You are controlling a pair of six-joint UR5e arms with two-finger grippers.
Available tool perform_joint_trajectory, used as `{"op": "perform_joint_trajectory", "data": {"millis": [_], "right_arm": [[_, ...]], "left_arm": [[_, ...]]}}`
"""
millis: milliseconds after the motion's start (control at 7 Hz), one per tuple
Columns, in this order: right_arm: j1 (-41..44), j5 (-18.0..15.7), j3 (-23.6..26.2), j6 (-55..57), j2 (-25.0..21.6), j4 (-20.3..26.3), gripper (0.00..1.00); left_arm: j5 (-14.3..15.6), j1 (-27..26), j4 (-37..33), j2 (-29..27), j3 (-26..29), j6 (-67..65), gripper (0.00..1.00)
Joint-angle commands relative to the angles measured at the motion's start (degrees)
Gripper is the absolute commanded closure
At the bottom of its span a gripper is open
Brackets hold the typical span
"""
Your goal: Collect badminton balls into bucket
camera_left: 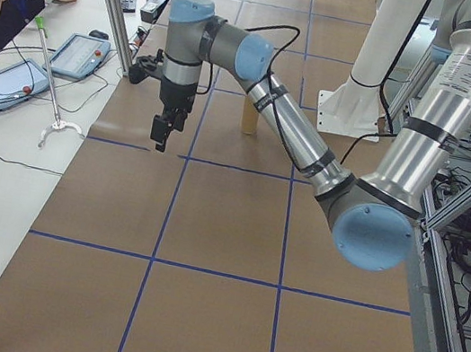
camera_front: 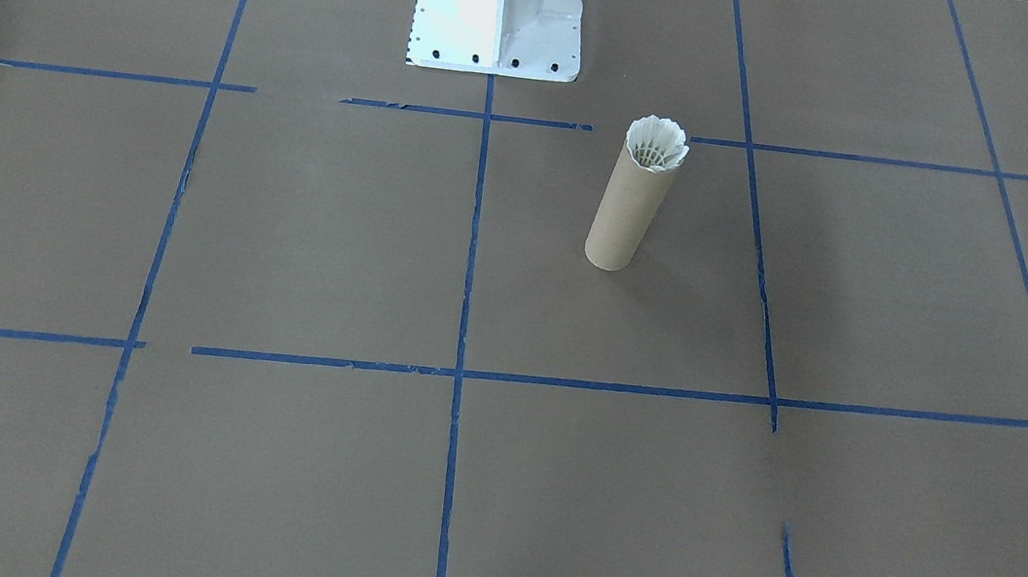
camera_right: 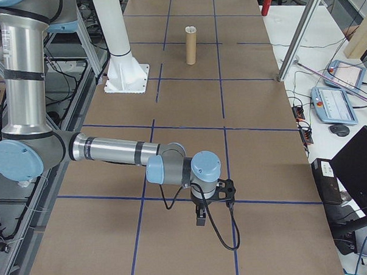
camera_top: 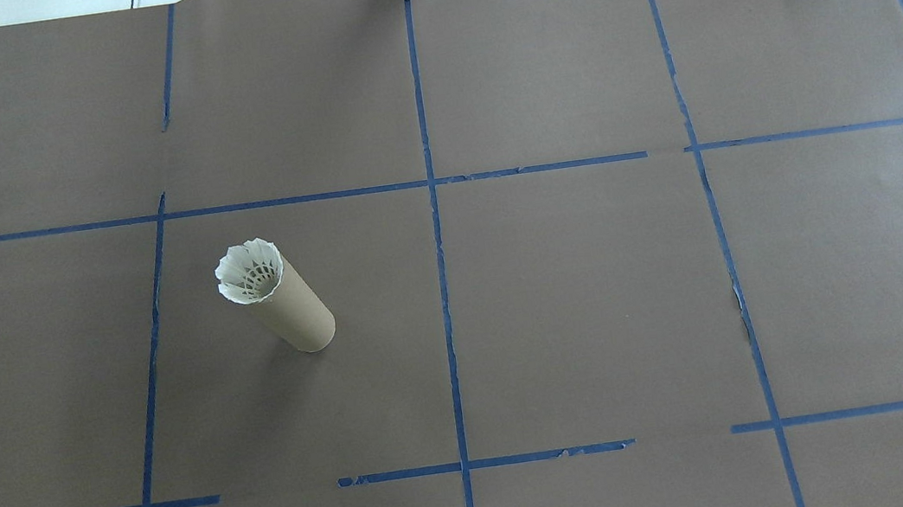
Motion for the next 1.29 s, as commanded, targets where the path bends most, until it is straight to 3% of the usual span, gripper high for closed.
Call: {"op": "perform_joint_trajectory", "data": {"millis": [0,143,429,1143], "right_arm": [[0.00,-0.04,0.00,0.00,0.01,0.00,0.00],[0.00,-0.04,0.00,0.00,0.01,0.00,0.00],[0.00,-0.04,0.00,0.00,-0.08,0.00,0.00],[0.00,-0.04,0.00,0.00,0.01,0.00,0.00]], "left_arm": [[-4.34,-3.61,-18.12,13.21,7.66,3.89,0.00],[-7.05,-3.97,-22.20,15.87,11.97,3.36,0.00],[-9.70,-4.94,-22.59,18.35,16.48,3.62,0.00],[-9.62,-4.94,-21.63,18.18,18.52,3.36,0.00]]}}
